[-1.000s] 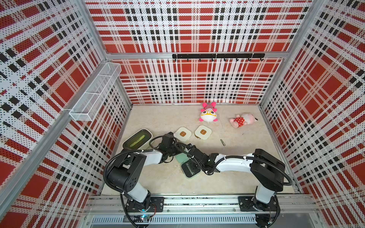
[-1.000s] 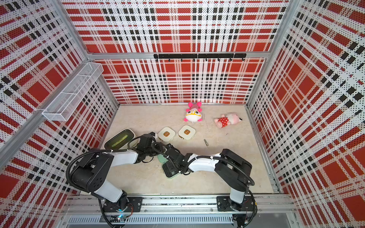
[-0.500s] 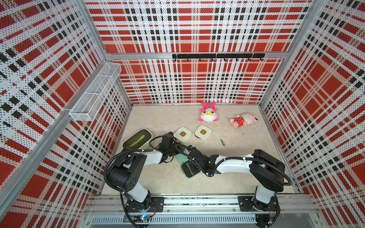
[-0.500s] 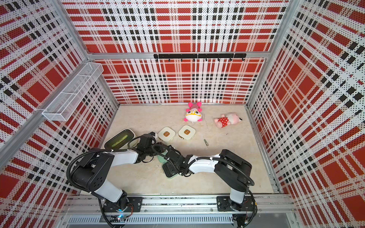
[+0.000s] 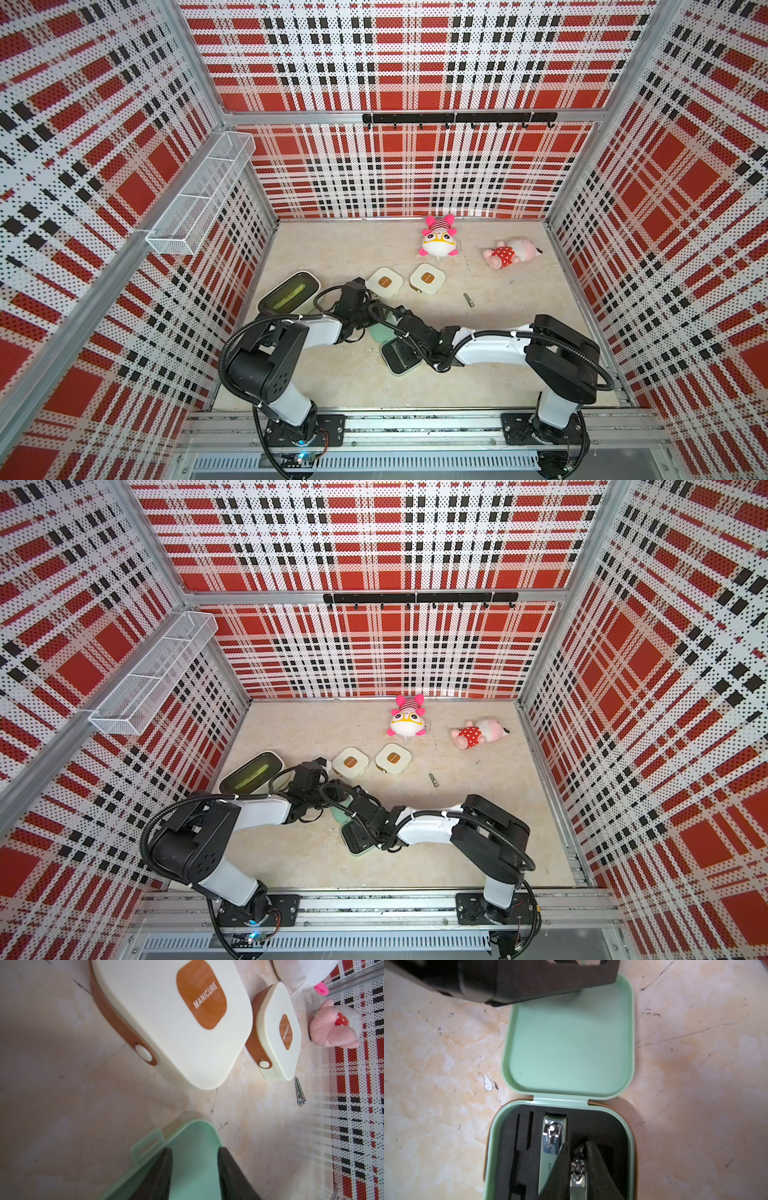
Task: Organize nail clipper sets
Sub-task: Place the nail clipper in the storage box.
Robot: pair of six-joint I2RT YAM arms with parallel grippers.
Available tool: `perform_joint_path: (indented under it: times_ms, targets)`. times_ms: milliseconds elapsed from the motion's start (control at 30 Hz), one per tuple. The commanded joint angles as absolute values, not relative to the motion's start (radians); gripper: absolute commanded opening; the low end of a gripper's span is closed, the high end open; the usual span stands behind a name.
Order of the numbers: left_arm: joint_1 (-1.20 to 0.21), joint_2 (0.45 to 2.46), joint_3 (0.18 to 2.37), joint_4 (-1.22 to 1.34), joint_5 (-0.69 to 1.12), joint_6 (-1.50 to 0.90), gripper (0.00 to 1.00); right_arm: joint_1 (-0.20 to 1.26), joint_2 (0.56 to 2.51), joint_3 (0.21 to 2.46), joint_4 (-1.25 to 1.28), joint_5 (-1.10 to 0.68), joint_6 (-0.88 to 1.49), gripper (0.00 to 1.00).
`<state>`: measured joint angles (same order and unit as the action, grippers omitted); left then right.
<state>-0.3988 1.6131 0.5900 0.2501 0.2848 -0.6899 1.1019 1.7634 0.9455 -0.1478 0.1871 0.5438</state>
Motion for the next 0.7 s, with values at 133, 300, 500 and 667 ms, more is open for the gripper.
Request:
perform_joint_path:
  times_ms: [133, 300, 500, 667]
  targets:
    - [-0.392, 1.651, 0.582, 0.186, 0.29, -0.676, 0.42, 1.113, 1.727, 0.942, -0.187, 0.232, 0.546, 0.24]
    - [-0.391, 1.657, 0.587, 0.186, 0.293, -0.677, 0.42, 1.112, 1.706, 0.948, -0.201, 0.259, 0.579, 0.28]
    - [-0.393, 1.657, 0.591, 0.184, 0.296, -0.675, 0.42, 1.114, 1.674, 0.949, -0.215, 0.29, 0.578, 0.29]
    - [-0.392, 1.654, 0.591, 0.183, 0.296, -0.675, 0.41, 1.112, 1.697, 0.958, -0.214, 0.261, 0.571, 0.18]
